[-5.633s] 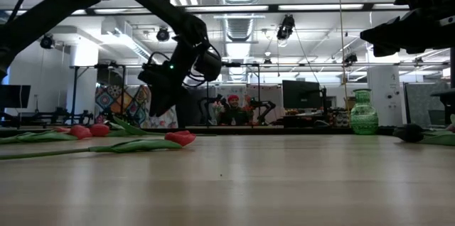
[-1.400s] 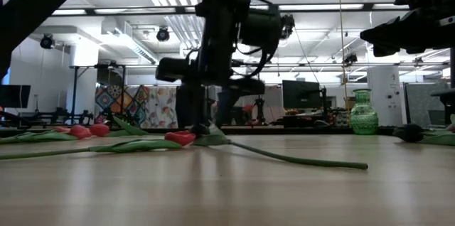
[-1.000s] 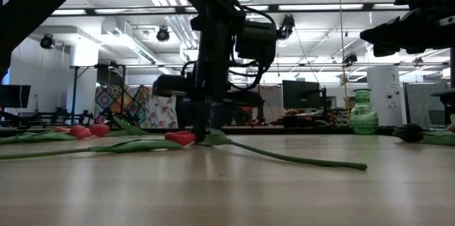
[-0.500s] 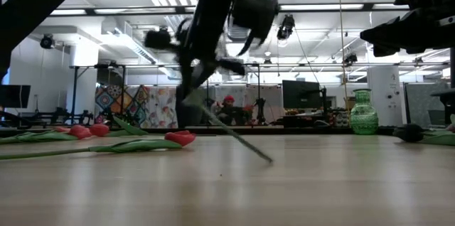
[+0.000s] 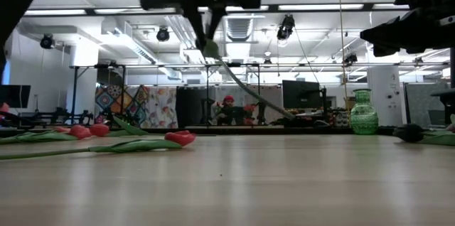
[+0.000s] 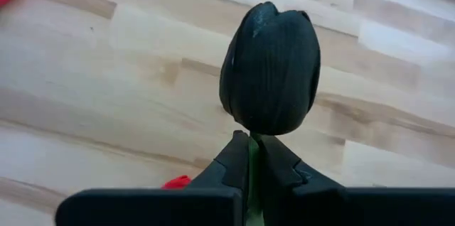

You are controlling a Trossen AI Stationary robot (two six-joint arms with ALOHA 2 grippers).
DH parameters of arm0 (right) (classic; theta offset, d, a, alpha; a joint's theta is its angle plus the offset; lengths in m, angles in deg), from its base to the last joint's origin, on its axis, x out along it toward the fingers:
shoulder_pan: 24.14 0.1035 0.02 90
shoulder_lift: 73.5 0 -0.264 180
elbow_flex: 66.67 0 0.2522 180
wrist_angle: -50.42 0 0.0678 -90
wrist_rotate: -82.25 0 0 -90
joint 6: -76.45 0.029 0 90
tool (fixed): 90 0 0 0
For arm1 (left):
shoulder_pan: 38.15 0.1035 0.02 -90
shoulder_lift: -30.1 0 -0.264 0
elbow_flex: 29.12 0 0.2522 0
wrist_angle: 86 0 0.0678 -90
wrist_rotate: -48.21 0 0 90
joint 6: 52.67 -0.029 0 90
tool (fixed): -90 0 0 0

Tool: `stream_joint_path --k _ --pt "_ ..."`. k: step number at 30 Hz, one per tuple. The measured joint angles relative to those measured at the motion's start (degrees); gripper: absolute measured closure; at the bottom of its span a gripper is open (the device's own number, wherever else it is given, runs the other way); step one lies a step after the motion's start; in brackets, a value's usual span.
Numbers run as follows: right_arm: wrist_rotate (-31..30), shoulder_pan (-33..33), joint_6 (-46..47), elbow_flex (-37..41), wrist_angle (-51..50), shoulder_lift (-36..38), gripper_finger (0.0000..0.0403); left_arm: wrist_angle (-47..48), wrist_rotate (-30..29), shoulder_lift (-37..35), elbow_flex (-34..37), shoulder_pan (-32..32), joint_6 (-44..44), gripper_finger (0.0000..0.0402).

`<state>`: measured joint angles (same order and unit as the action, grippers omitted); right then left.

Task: Sort flowers into vase by color
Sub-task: Put the black tulip into the left blue vase

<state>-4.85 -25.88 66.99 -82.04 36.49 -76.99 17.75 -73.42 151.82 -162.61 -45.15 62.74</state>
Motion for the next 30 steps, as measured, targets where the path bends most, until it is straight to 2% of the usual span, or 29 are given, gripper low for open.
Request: stream_joint_path --k 4,9,12,16,21,30 --pt "0.0 0.0 0.0 0.0 0.0 0.0 0.0385 0.0 -1.3 -7.1 7.9 -2.2 4.0 0.0402" --pt "0.0 0.0 0.0 0.0 0.0 0.0 0.0385 0.0 -1.2 -19.8 21.5 -4.8 12.2 0.0401" --pt "0.0 0.0 -0.1 0.0 0.0 0.0 0.0385 0.1 -0.8 -27.0 27.4 -6.2 15.0 0.0401" --pt "0.0 0.0 -0.1 0.0 0.0 0.0 0.0385 0.0 -0.8 -34.8 32.3 -8.0 15.3 0.0401" --pt "0.0 0.0 -0.1 0.0 0.0 0.0 0.0385 0.1 -4.1 -42.4 37.8 -11.6 15.5 0.0401" --pt "0.0 0.0 0.0 0.0 0.0 0.0 0.0385 0.0 -9.6 -49.1 45.2 -13.5 15.4 0.0401"
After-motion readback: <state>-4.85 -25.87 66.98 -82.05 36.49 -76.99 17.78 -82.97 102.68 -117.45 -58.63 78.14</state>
